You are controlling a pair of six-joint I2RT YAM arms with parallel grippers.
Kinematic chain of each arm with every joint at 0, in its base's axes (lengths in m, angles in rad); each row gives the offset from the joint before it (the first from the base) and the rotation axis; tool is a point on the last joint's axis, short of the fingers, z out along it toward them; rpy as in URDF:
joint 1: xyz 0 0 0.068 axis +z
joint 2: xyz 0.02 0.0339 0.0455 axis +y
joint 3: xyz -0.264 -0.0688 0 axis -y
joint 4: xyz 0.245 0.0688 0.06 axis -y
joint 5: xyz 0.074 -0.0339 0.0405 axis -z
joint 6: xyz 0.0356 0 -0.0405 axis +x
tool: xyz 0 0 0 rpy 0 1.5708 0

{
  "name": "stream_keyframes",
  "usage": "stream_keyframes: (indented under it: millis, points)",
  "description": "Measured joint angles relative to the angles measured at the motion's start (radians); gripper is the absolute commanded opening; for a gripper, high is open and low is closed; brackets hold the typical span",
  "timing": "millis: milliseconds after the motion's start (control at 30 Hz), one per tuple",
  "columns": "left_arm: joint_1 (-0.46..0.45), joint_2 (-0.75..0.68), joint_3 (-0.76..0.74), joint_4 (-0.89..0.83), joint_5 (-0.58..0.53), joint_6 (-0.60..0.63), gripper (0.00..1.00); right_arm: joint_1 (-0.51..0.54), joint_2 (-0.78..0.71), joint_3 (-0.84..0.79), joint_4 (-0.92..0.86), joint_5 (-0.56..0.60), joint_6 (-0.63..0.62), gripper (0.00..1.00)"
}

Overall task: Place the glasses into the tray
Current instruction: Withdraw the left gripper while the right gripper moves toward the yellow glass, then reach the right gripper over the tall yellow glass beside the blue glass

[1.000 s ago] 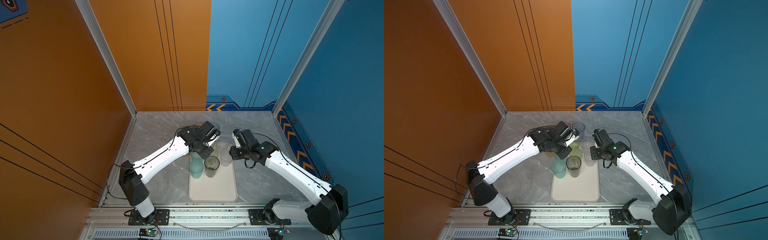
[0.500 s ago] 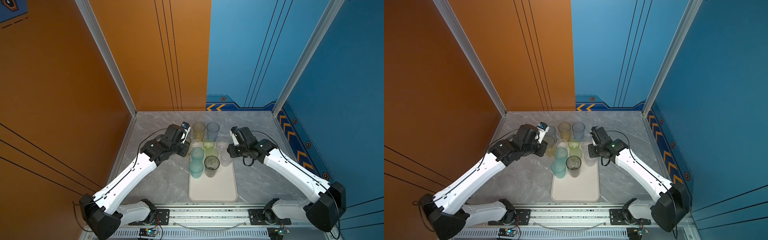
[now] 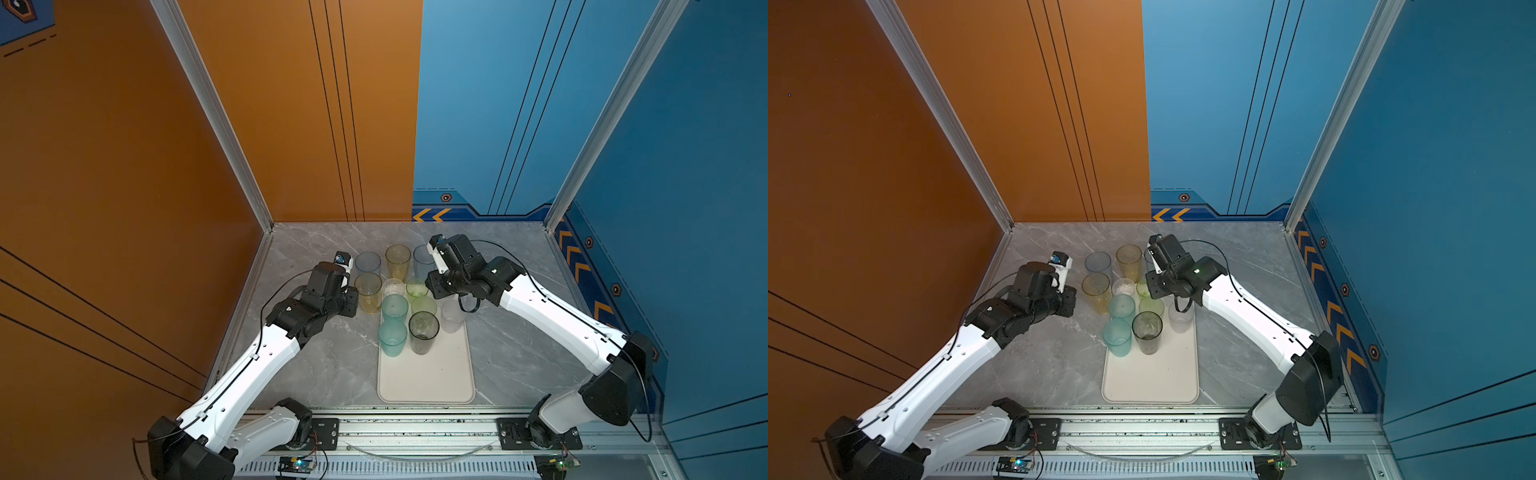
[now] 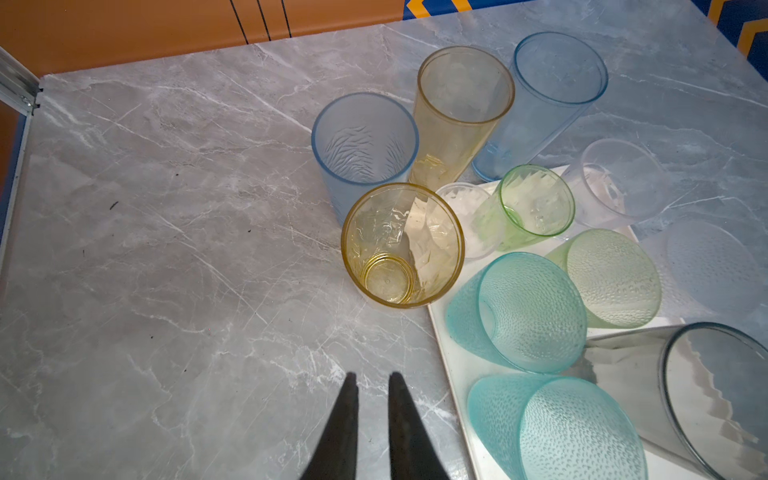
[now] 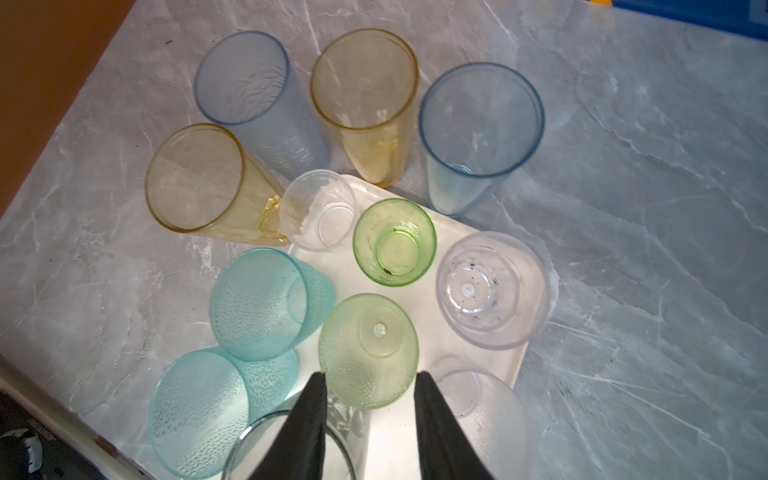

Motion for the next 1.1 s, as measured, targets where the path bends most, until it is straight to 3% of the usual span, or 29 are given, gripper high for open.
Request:
stream_keyframes:
  millis: [733, 1100]
  points:
    - [0.048, -0.049, -0.120, 0.093, -0.019, -0.013, 0.18, 0.103, 0.240, 0.240, -0.054, 0.000, -0.025, 0.31]
    - [0.080, -0.058, -0.144, 0.156, -0.027, -0.013, 0.18, 0.139, 0.443, 0.499, -0.145, 0.015, -0.029, 0.30]
